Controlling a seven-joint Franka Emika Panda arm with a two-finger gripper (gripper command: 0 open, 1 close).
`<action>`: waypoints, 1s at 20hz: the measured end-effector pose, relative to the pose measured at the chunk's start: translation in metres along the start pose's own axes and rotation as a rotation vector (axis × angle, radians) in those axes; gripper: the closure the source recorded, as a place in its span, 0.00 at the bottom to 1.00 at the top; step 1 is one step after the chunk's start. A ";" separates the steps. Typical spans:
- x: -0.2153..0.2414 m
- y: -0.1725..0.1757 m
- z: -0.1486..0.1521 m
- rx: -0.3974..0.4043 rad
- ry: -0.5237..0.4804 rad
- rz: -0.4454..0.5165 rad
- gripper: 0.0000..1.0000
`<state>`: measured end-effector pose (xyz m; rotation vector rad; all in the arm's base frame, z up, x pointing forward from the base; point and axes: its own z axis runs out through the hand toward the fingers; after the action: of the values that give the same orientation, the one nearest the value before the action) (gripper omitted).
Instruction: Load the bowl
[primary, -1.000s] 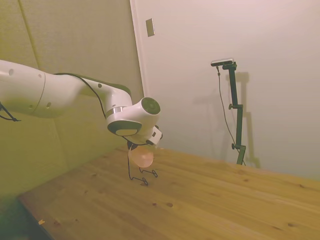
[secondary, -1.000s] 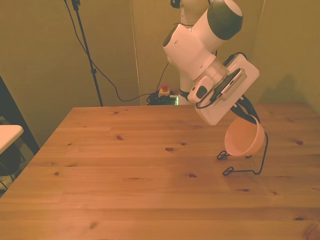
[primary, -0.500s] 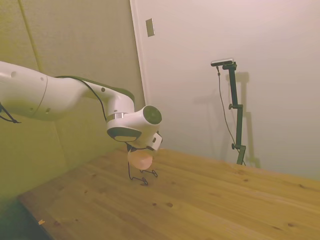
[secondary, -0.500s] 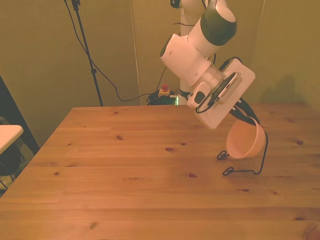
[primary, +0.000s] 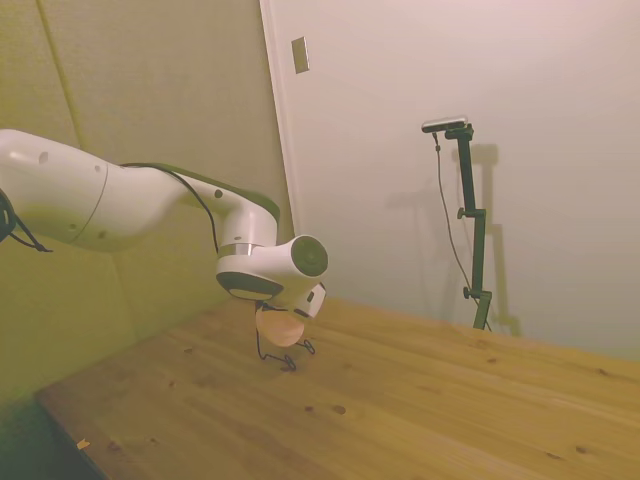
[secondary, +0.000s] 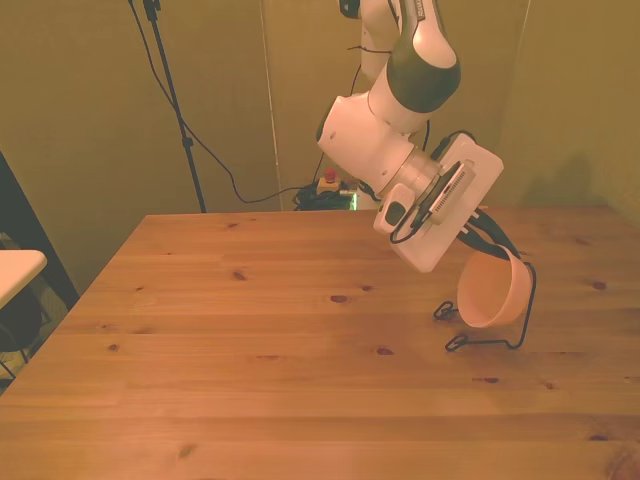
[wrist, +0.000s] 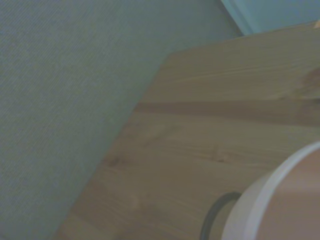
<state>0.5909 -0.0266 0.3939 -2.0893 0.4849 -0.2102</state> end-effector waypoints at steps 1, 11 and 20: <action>0.000 0.002 0.000 0.003 0.000 0.001 1.00; -0.001 0.018 0.009 0.025 -0.003 0.018 1.00; 0.000 0.026 0.014 0.033 -0.017 0.023 0.00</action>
<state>0.5890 -0.0275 0.3645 -2.0506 0.4920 -0.1856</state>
